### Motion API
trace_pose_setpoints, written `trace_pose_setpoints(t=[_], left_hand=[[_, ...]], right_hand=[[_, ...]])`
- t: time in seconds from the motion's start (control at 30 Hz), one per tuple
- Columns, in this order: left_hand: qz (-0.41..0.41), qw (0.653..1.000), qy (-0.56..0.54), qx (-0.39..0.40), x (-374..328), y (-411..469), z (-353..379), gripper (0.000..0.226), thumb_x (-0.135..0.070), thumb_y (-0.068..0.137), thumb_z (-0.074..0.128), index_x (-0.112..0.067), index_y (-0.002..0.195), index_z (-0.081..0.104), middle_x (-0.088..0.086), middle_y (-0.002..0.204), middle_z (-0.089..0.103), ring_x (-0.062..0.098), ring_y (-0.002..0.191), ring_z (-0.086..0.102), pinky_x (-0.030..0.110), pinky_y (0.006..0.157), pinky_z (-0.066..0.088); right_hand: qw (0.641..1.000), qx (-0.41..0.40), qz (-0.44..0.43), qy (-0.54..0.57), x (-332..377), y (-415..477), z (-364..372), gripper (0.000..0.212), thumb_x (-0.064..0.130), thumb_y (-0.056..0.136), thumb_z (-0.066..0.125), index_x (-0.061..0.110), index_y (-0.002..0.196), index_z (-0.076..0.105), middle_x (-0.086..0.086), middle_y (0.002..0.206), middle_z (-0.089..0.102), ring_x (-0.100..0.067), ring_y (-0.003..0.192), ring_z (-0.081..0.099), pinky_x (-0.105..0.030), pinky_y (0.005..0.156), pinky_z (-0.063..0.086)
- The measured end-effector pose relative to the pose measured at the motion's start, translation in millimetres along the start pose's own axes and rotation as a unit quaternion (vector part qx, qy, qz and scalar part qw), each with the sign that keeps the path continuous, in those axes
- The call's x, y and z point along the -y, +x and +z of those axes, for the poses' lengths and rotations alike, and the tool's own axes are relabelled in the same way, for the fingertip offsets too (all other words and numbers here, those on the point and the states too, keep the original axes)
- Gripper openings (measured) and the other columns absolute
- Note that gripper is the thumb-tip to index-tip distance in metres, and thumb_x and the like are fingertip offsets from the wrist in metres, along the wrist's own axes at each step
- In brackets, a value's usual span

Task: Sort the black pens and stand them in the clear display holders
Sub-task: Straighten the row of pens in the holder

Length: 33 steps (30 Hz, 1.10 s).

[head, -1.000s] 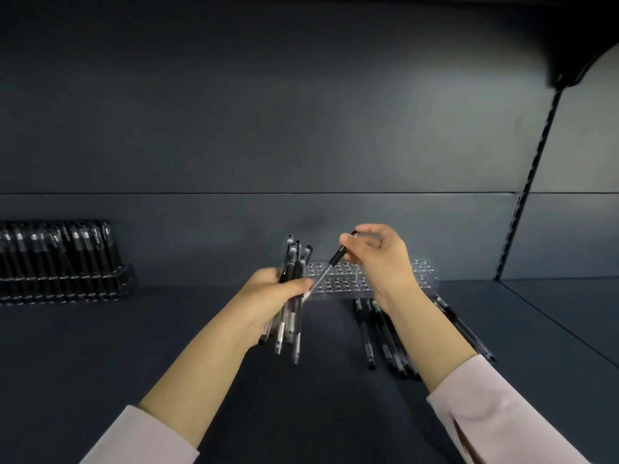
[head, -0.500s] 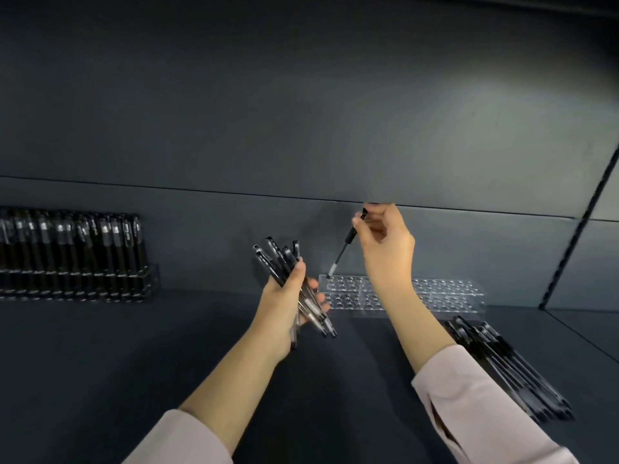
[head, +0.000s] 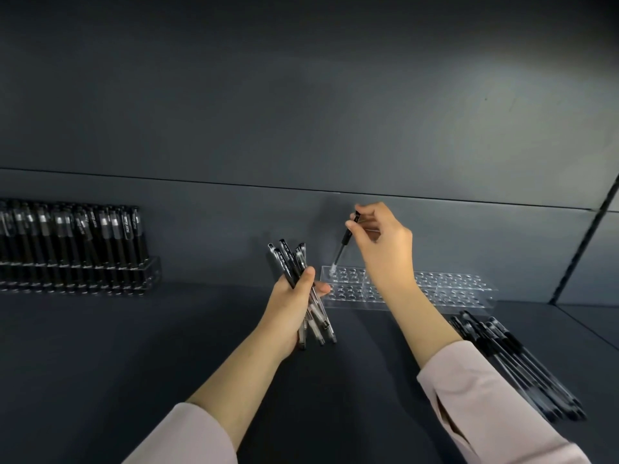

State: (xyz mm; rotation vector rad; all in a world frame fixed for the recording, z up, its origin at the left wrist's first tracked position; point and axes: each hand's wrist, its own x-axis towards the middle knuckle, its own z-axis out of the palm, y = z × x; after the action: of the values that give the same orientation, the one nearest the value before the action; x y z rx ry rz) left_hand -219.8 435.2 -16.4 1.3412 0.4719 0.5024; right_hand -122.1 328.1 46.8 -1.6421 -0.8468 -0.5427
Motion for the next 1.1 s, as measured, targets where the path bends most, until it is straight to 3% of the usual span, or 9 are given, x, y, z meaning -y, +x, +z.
trace_pose_setpoints(t=[0.13, 0.23, 0.4, 0.6, 0.73, 0.83, 0.93, 1.1], left_hand=[[-0.004, 1.000, 0.009, -0.006, 3, 5, 1, 0.039, -0.041, 0.100, 0.050, -0.006, 0.117, 0.059, -0.004, 0.087, 0.077, 0.014, 0.102, 0.068, 0.046, 0.110, 0.038], [-0.001, 1.000, -0.009, -0.011, 6, 9, 2, 0.035, -0.039, 0.100, 0.050, -0.009, 0.118, 0.056, 0.000, 0.087, 0.078, 0.015, 0.100, 0.069, 0.045, 0.109, 0.039], [0.001, 1.000, -0.026, 0.001, 7, 8, 0, 0.034, -0.040, 0.097, 0.053, -0.013, 0.119, 0.055, 0.001, 0.086, 0.077, 0.015, 0.102, 0.069, 0.045, 0.110, 0.038], [0.015, 0.999, -0.031, 0.014, 4, 0, -1, 0.032, -0.039, 0.095, 0.057, -0.016, 0.117, 0.059, 0.001, 0.080, 0.076, 0.017, 0.096, 0.072, 0.046, 0.106, 0.044], [0.011, 0.996, -0.088, 0.029, -4, -8, -1, 0.029, -0.033, 0.095, 0.059, -0.013, 0.116, 0.058, 0.001, 0.070, 0.069, 0.023, 0.075, 0.073, 0.039, 0.077, 0.060], [0.023, 0.997, -0.052, 0.051, -11, -15, -2, 0.028, -0.035, 0.094, 0.061, -0.015, 0.114, 0.061, 0.000, 0.074, 0.068, 0.016, 0.061, 0.063, 0.029, 0.059, 0.054], [0.038, 0.996, -0.011, 0.083, -15, -19, 0, 0.028, -0.033, 0.094, 0.061, -0.010, 0.112, 0.060, -0.001, 0.079, 0.071, 0.013, 0.057, 0.059, 0.026, 0.055, 0.050], [0.056, 0.991, 0.040, 0.113, -15, -24, 5, 0.022, -0.027, 0.093, 0.063, -0.010, 0.106, 0.060, 0.000, 0.080, 0.073, 0.012, 0.053, 0.056, 0.024, 0.049, 0.047]], right_hand=[[0.999, -0.002, -0.022, -0.023, -7, 1, 2, 0.020, 0.010, 0.088, 0.067, 0.015, 0.107, 0.066, 0.004, 0.094, 0.068, -0.004, 0.084, 0.064, -0.008, 0.076, 0.048], [0.995, 0.014, -0.060, -0.084, -19, 4, 6, 0.029, 0.011, 0.088, 0.067, 0.012, 0.117, 0.066, 0.000, 0.097, 0.066, -0.008, 0.080, 0.061, -0.018, 0.079, 0.051], [0.984, 0.063, -0.091, -0.141, -33, 0, 10, 0.051, 0.009, 0.091, 0.062, 0.021, 0.140, 0.050, 0.000, 0.094, 0.055, -0.017, 0.081, 0.054, -0.026, 0.079, 0.048], [0.970, 0.151, -0.093, -0.164, -37, -1, 12, 0.054, 0.013, 0.096, 0.055, 0.025, 0.146, 0.040, 0.003, 0.091, 0.046, -0.019, 0.082, 0.046, -0.037, 0.081, 0.049], [0.982, 0.139, -0.057, -0.115, -32, -5, 9, 0.057, 0.013, 0.096, 0.054, 0.025, 0.148, 0.034, -0.001, 0.092, 0.054, -0.016, 0.078, 0.050, -0.023, 0.078, 0.047], [0.993, 0.108, 0.019, -0.047, -19, -8, 2, 0.048, 0.021, 0.095, 0.057, 0.026, 0.141, 0.045, 0.005, 0.091, 0.059, -0.009, 0.079, 0.054, -0.009, 0.072, 0.041], [0.981, 0.142, 0.116, 0.065, -5, -11, -6, 0.026, 0.027, 0.093, 0.062, 0.024, 0.118, 0.066, 0.008, 0.094, 0.066, -0.005, 0.084, 0.060, -0.016, 0.076, 0.045], [0.938, 0.193, 0.203, 0.203, 2, -16, -16, 0.017, 0.021, 0.085, 0.071, 0.018, 0.102, 0.071, 0.005, 0.086, 0.069, -0.008, 0.081, 0.062, -0.020, 0.070, 0.050]])
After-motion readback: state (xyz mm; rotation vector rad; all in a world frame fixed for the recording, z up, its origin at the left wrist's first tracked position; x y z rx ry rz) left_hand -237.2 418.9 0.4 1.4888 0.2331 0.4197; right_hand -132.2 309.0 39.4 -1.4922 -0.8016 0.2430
